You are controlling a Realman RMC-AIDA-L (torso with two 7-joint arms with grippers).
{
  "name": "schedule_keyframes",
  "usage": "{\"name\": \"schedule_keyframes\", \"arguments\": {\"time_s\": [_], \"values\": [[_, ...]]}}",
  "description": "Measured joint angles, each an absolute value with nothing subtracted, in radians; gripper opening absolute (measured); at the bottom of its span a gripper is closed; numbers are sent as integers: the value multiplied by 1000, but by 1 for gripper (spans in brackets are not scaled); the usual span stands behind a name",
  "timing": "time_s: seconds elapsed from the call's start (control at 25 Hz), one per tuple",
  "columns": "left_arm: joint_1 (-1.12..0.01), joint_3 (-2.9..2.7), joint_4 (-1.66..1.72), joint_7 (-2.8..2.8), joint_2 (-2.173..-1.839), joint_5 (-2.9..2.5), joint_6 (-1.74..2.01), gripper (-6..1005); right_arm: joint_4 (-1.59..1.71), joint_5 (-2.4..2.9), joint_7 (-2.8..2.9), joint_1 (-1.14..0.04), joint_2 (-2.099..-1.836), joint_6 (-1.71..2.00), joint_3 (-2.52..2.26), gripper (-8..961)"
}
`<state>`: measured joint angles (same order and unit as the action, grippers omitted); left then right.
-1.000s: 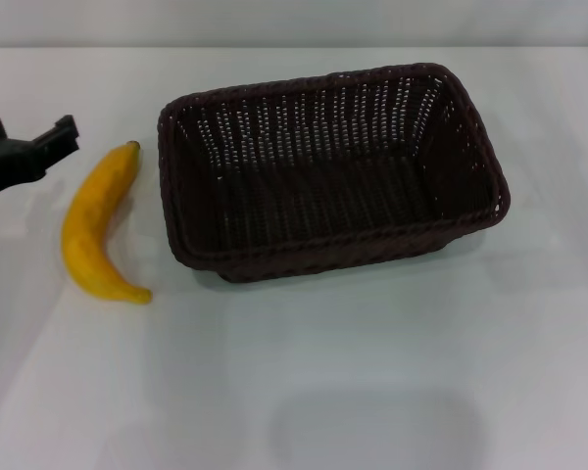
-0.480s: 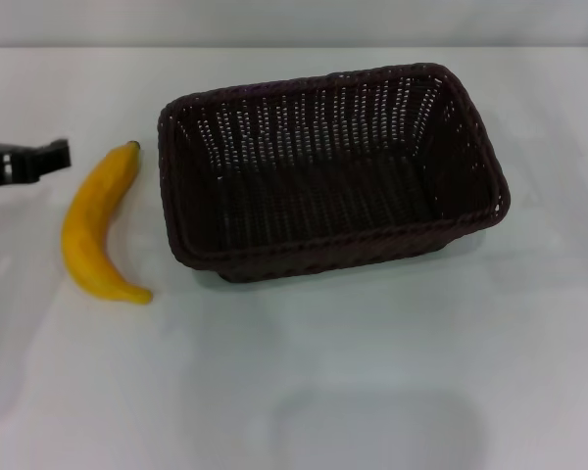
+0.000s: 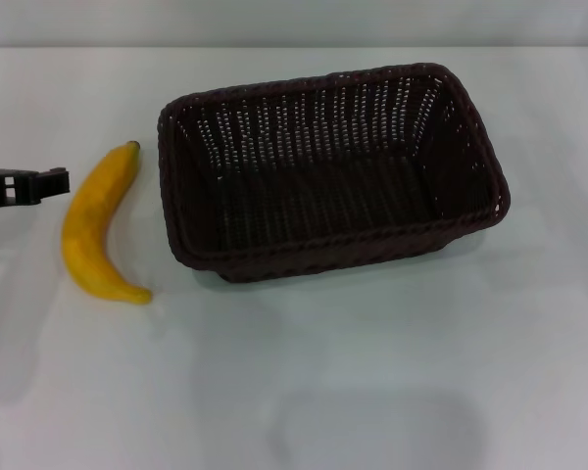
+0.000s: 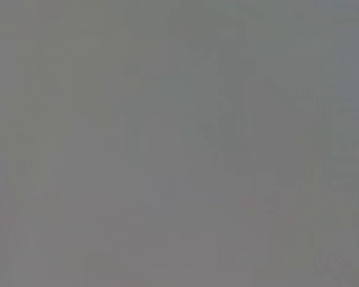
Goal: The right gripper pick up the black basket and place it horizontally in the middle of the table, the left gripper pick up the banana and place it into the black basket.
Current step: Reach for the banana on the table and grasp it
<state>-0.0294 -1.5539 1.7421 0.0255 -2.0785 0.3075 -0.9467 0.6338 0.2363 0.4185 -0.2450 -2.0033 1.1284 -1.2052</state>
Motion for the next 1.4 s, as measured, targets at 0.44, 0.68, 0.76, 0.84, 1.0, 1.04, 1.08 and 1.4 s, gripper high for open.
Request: {"name": "schedule_keyframes", "arguments": {"time_s": [0.44,0.68,0.76,0.84,1.0,1.04,1.08,1.4], "values": [[-59,-1578,1679,20,-2079,305,-925,875,634,253,435,-238,-2003,1152,-1216,678],[-99,-1579,1644,13,-2078,298,-980,875,634,264,436,-234,-2003,1161,-1218,677],[-108,-1578,1626,8,-2078,298,-984,875,634,266,438,-233,-2003,1164,-1218,677],[-112,-1578,1605,3,-2079,298,-976,875,633,273,444,-232,-2003,1165,-1219,677],[-114,-1577,1574,1,-2079,303,-955,875,633,285,451,-231,-2003,1166,-1219,677],[-113,-1577,1571,1,-2079,304,-951,875,634,285,452,-230,-2003,1166,-1218,677],[-111,-1578,1570,1,-2079,304,-948,875,633,285,452,-230,-2003,1166,-1218,677],[-105,-1575,1549,-2,-2080,305,-912,875,625,287,464,-230,-2003,1175,-1219,677]]}}
